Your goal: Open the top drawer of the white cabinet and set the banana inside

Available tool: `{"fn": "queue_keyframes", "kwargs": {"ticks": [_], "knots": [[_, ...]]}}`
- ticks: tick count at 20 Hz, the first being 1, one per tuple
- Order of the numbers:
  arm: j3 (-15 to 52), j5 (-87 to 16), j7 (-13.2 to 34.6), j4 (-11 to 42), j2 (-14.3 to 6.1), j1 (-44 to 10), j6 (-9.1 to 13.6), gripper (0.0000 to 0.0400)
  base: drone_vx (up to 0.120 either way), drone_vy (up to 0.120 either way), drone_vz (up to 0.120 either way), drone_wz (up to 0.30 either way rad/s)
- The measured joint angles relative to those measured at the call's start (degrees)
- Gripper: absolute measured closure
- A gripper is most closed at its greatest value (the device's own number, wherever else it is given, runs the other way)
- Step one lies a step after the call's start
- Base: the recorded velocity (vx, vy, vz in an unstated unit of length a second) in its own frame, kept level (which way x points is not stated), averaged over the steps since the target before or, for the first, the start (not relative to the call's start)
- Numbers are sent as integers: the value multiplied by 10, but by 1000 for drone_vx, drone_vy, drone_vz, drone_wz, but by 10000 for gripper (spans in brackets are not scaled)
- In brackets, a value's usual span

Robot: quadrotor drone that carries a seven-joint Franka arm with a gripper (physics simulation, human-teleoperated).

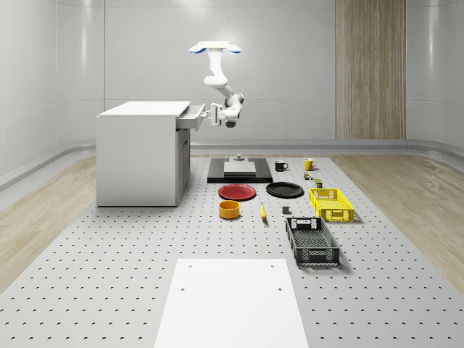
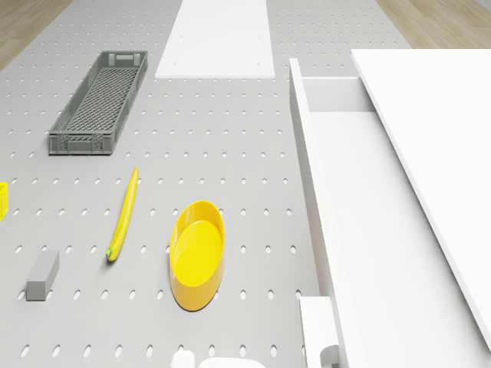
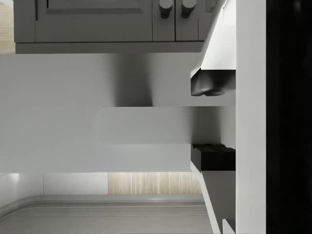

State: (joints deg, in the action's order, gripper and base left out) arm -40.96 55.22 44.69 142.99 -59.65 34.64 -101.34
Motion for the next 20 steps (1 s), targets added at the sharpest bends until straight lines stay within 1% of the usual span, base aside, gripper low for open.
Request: {"fn": "queue_keyframes", "kwargs": {"ticks": [4,5,6,7,9,13,16,20], "knots": [[-24,-23,7,-14,-5,2,18,261,0,0,0,0],[-28,-31,25,-20,-9,2,24,233,0,0,0,0],[-33,-42,56,-29,-21,8,26,248,0,0,0,0],[-39,-57,75,-34,-35,19,22,258,0,0,0,0],[-55,-69,69,-40,-38,24,28,274,0,0,0,0],[-85,-92,64,-57,-43,33,46,287,0,10,0,0],[-104,-108,65,-70,-47,40,58,291,0,120,0,0],[-120,-124,68,-83,-53,48,66,294,0,120,0,0]]}}
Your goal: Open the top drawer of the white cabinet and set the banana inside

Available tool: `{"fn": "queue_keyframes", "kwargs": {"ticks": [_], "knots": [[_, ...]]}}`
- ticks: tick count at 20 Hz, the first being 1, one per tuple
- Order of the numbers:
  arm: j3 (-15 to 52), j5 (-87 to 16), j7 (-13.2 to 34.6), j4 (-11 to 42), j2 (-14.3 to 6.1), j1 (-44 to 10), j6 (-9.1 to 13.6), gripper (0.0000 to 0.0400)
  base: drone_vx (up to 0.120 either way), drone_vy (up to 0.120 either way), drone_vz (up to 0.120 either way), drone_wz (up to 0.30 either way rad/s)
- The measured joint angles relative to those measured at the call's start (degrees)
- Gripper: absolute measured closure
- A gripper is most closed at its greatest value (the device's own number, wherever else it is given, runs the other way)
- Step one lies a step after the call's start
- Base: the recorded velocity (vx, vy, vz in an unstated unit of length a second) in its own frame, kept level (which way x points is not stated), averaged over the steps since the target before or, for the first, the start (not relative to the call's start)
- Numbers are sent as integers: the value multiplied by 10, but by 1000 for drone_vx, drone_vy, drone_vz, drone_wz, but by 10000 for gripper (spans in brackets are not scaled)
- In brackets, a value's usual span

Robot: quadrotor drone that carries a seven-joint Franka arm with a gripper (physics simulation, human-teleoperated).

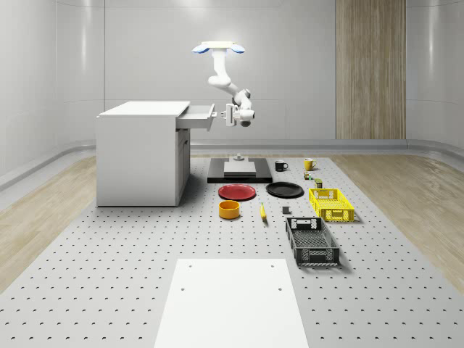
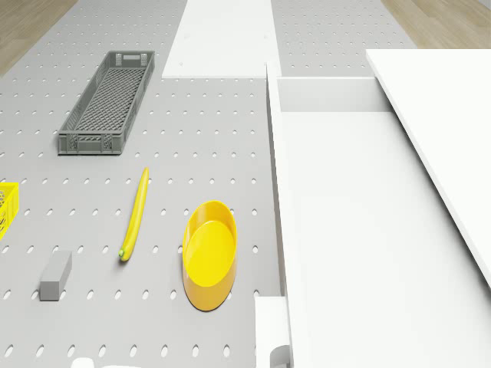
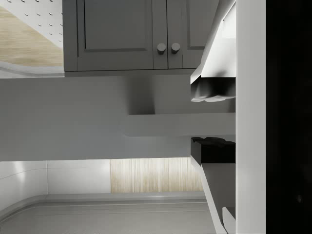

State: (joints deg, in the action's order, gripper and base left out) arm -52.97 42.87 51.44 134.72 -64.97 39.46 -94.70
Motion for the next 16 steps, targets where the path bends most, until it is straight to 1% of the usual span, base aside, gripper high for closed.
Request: {"fn": "queue_keyframes", "kwargs": {"ticks": [4,11,12,13,14,15,16], "knots": [[-8,-10,4,-6,-6,7,2,294,120,120,0,0],[-13,-21,10,-9,-16,16,-2,295,120,120,0,0],[-32,11,5,0,-35,23,-9,295,120,120,0,0],[-55,72,-23,39,-65,29,-40,294,120,120,0,0],[-76,140,-63,82,-95,34,-68,293,120,120,0,0],[-95,205,-106,120,-123,41,-91,293,120,120,0,0],[-113,267,-151,152,-148,51,-105,293,120,120,0,0]]}}
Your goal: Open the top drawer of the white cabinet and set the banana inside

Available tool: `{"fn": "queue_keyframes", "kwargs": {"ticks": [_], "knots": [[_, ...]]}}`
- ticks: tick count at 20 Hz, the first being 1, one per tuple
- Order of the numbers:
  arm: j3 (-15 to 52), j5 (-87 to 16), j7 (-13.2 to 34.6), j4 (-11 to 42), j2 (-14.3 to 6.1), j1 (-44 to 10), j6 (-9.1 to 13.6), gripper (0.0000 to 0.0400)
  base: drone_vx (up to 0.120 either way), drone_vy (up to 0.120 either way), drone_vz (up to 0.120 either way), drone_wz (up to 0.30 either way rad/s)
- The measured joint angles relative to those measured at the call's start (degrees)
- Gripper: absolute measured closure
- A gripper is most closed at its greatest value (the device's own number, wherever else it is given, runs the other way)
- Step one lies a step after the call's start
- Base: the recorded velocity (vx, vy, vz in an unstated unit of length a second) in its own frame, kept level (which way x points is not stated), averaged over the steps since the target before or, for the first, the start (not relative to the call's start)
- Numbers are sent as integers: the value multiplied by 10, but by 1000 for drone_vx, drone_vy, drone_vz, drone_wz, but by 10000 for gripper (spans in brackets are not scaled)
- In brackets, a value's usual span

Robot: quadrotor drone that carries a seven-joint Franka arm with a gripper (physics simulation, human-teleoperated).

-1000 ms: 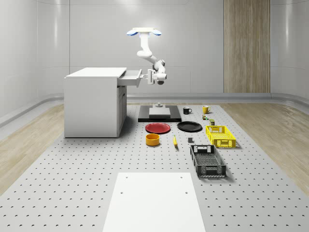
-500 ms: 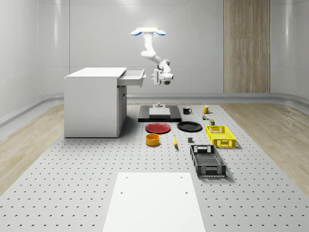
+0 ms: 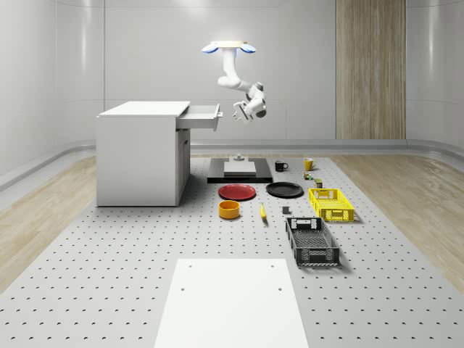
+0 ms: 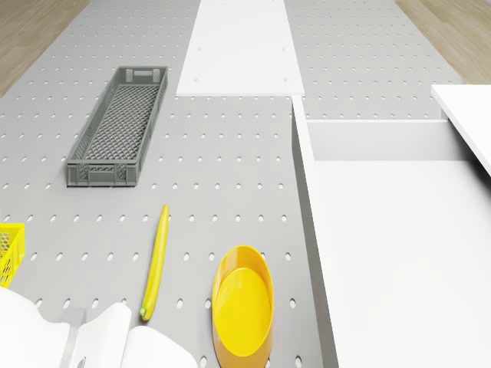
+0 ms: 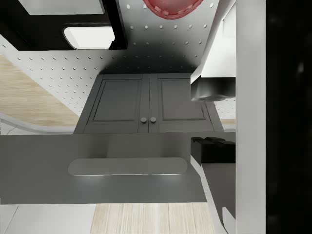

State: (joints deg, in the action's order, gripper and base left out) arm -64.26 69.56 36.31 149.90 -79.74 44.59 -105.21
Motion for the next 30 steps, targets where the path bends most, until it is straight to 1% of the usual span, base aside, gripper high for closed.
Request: {"fn": "queue_keyframes", "kwargs": {"ticks": [1,2,4,7,10,13,16,21,28,29,30], "knots": [[-16,56,-44,26,-21,12,-7,293,120,120,0,0],[-31,104,-86,47,-39,25,-9,293,120,120,0,0],[-55,180,-159,77,-65,51,2,293,120,120,0,0],[-80,251,-235,102,-89,86,28,294,120,120,0,0],[-95,289,-280,115,-101,111,53,294,120,120,0,0],[-103,310,-307,121,-107,127,70,295,120,120,0,0],[-108,322,-323,125,-110,137,81,295,120,120,0,0],[-111,331,-335,128,-113,146,92,295,120,120,-112,0],[-113,336,-341,129,-113,150,97,295,120,120,-120,0],[-113,336,-342,129,-113,150,98,250,120,120,-120,0],[-113,336,-342,129,-113,150,98,195,120,120,-120,0]]}}
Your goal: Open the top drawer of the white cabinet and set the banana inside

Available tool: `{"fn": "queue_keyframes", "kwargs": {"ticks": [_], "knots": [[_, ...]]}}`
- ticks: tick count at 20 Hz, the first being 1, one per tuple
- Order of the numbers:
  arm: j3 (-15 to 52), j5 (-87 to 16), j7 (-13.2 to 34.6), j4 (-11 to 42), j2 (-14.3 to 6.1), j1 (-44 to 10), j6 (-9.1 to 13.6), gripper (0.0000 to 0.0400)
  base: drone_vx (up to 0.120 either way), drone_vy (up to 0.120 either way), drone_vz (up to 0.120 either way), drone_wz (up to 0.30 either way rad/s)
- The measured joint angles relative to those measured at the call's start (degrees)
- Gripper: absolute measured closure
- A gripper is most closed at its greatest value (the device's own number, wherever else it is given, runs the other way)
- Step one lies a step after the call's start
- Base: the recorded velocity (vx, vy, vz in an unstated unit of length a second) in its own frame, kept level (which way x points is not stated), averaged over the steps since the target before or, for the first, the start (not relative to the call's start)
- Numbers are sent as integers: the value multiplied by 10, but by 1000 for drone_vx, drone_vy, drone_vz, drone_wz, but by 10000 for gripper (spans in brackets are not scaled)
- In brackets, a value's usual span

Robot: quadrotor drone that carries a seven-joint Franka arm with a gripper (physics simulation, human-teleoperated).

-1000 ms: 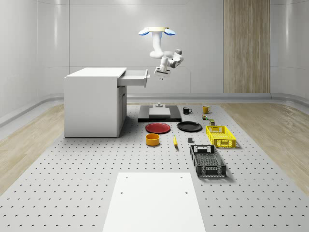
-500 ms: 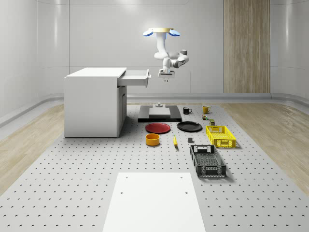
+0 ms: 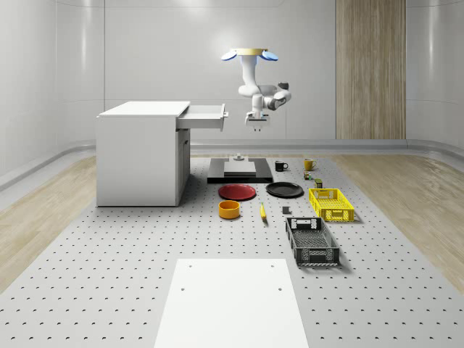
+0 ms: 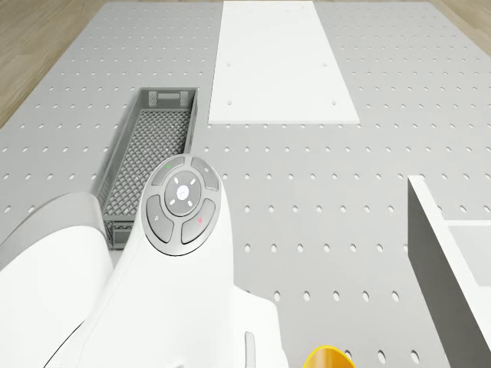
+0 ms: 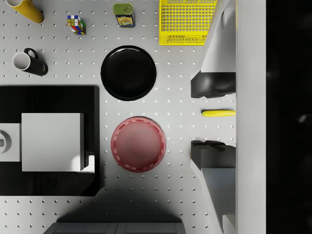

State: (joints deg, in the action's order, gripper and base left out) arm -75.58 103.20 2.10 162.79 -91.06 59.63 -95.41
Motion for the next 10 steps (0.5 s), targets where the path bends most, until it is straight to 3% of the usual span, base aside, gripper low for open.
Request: {"fn": "queue_keyframes", "kwargs": {"ticks": [2,4,10], "knots": [[0,0,0,0,0,0,1,118,120,120,-120,0],[0,1,-1,0,0,1,1,72,120,120,-120,0],[0,1,-1,0,1,1,2,16,120,107,-120,0]]}}
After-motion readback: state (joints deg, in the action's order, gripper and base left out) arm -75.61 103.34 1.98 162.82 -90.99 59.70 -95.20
